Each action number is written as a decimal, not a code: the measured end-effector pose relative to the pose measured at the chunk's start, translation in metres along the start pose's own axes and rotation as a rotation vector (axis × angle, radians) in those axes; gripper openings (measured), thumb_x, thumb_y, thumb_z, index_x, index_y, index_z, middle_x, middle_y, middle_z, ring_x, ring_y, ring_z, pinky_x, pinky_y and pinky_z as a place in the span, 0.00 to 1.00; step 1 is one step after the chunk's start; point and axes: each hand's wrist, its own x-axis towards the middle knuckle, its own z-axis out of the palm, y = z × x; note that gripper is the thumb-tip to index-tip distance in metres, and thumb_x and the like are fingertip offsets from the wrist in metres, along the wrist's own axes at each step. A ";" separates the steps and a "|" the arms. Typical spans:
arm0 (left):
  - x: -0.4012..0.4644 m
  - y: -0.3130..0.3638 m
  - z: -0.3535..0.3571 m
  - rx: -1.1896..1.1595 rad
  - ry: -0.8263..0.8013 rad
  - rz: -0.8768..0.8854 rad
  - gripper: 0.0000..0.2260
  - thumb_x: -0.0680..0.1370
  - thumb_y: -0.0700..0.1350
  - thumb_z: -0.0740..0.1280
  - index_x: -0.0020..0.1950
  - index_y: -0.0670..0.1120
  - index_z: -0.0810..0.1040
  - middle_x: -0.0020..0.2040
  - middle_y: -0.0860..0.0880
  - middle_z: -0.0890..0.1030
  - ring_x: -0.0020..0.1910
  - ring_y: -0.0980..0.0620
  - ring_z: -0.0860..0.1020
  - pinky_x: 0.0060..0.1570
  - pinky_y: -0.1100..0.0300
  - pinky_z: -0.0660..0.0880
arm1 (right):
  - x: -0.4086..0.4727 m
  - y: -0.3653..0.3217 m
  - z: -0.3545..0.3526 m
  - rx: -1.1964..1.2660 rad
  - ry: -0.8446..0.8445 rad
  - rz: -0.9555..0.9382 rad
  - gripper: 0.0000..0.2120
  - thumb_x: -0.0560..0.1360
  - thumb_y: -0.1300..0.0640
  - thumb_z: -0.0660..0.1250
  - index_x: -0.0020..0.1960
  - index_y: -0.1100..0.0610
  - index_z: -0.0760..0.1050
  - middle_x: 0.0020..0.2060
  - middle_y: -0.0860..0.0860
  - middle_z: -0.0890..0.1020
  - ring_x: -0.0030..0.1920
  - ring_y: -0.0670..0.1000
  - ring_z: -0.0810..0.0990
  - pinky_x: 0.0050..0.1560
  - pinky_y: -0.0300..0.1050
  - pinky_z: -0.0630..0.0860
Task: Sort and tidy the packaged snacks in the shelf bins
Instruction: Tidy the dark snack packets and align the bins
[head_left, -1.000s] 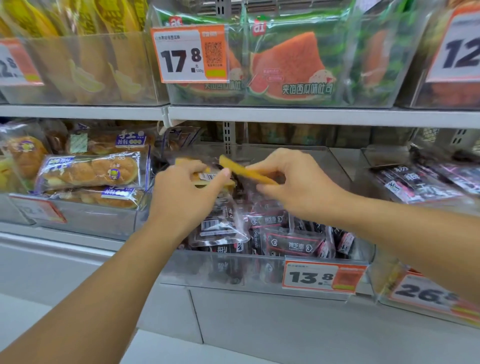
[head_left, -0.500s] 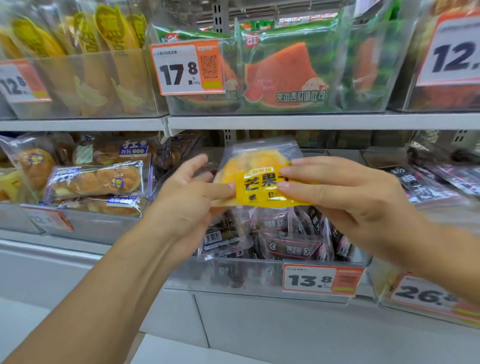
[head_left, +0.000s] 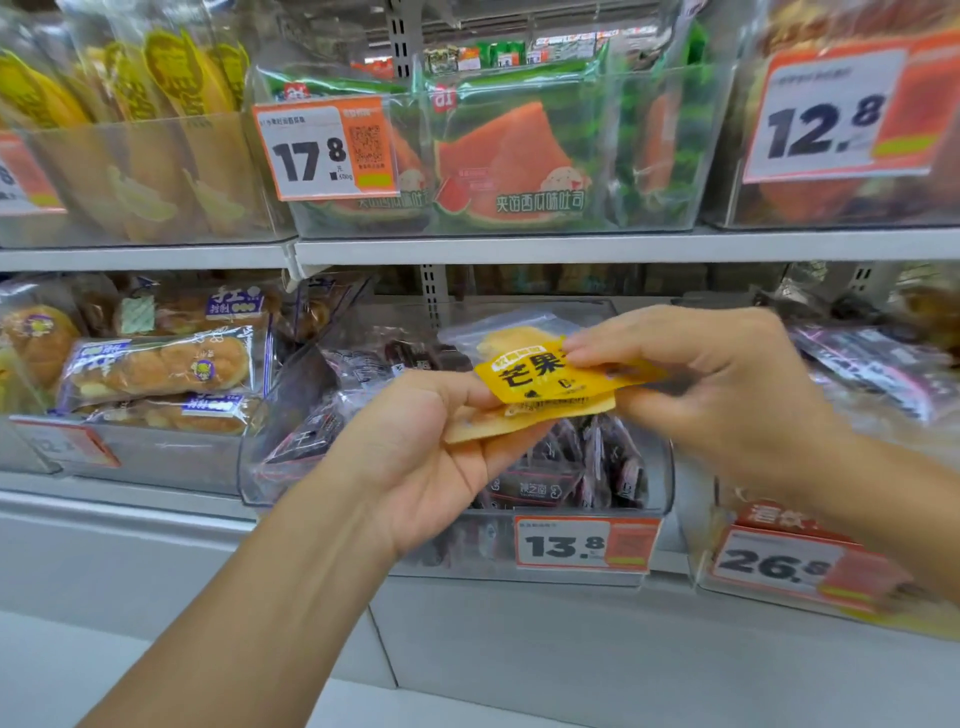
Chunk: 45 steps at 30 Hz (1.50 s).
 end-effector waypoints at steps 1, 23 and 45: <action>0.003 -0.002 0.001 -0.001 0.024 -0.022 0.18 0.73 0.29 0.58 0.60 0.33 0.79 0.55 0.36 0.84 0.51 0.43 0.85 0.47 0.57 0.83 | -0.002 0.000 -0.007 0.036 0.044 0.017 0.13 0.70 0.62 0.77 0.54 0.59 0.84 0.51 0.49 0.85 0.53 0.42 0.84 0.56 0.38 0.80; 0.002 -0.015 0.001 -0.266 0.060 -0.100 0.06 0.68 0.38 0.52 0.36 0.44 0.68 0.30 0.50 0.65 0.22 0.56 0.56 0.20 0.66 0.49 | -0.019 -0.034 0.039 0.011 0.234 0.061 0.05 0.73 0.63 0.72 0.43 0.56 0.76 0.53 0.42 0.85 0.49 0.47 0.84 0.47 0.47 0.80; 0.004 0.014 -0.041 -0.023 0.441 -0.023 0.13 0.80 0.32 0.60 0.65 0.36 0.74 0.53 0.35 0.84 0.51 0.38 0.84 0.43 0.47 0.83 | -0.009 0.002 0.046 -0.118 0.184 0.159 0.06 0.68 0.68 0.76 0.40 0.60 0.81 0.44 0.47 0.85 0.47 0.44 0.83 0.48 0.44 0.80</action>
